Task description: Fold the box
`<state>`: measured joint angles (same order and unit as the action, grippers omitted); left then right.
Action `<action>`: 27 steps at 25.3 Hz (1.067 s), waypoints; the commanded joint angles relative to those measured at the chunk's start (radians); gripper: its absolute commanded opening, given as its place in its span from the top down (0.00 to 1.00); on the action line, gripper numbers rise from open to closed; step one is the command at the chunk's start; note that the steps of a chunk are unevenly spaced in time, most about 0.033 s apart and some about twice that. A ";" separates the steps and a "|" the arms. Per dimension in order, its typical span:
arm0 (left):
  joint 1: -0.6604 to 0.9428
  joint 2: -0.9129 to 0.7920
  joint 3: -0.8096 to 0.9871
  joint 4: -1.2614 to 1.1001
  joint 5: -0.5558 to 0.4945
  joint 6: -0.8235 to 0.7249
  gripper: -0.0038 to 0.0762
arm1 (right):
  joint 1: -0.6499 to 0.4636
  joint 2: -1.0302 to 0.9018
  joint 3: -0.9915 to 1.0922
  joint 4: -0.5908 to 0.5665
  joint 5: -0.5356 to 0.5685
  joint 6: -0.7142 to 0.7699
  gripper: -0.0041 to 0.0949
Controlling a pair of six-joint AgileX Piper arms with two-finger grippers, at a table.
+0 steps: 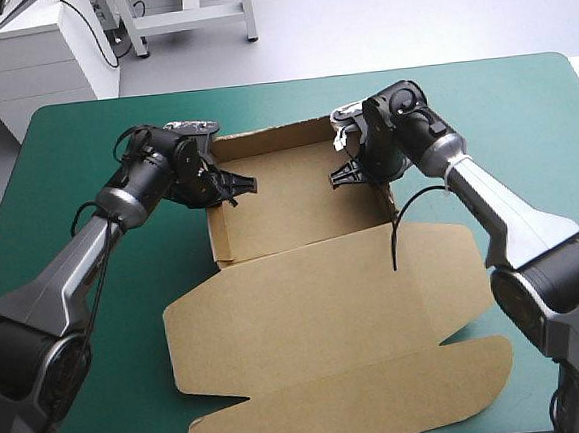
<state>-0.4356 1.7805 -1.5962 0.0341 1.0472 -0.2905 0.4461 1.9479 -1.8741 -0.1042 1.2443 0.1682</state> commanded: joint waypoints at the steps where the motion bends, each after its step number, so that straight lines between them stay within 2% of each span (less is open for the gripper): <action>1: -0.023 0.052 -0.074 -0.018 -0.030 0.023 0.96 | 0.012 0.040 -0.107 0.061 -0.017 -0.057 0.97; 4: -0.023 0.141 -0.089 -0.002 -0.037 0.023 0.96 | 0.000 0.140 -0.201 0.077 -0.015 -0.078 0.97; 7: -0.019 0.215 -0.089 0.005 -0.070 0.023 0.96 | -0.058 0.249 -0.288 0.152 0.007 -0.109 0.97; 9: -0.019 0.248 -0.092 0.003 -0.090 0.023 0.96 | -0.091 0.286 -0.305 0.205 0.007 -0.125 0.97; 13: -0.019 0.263 -0.097 -0.002 -0.091 0.025 0.96 | -0.107 0.290 -0.305 0.207 0.007 -0.186 0.96; 15: -0.019 0.263 -0.106 -0.006 -0.070 0.037 0.91 | -0.107 0.290 -0.312 0.221 0.007 -0.234 0.89; 20: -0.016 0.263 -0.184 -0.020 0.043 0.069 0.64 | -0.107 0.288 -0.361 0.255 0.007 -0.287 0.51; 22: -0.014 0.263 -0.212 -0.034 0.053 0.067 0.53 | -0.107 0.283 -0.380 0.235 0.007 -0.286 0.40; 25: -0.007 0.263 -0.255 -0.075 0.087 0.027 0.44 | -0.107 0.270 -0.397 0.218 0.007 -0.283 0.38; 27: -0.003 0.263 -0.277 -0.094 0.114 0.027 0.44 | -0.107 0.257 -0.404 0.213 0.007 -0.283 0.38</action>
<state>-0.4225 2.0727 -1.8334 0.0628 1.1490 -0.2399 0.3423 2.2792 -2.2394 0.1144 1.2456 -0.1017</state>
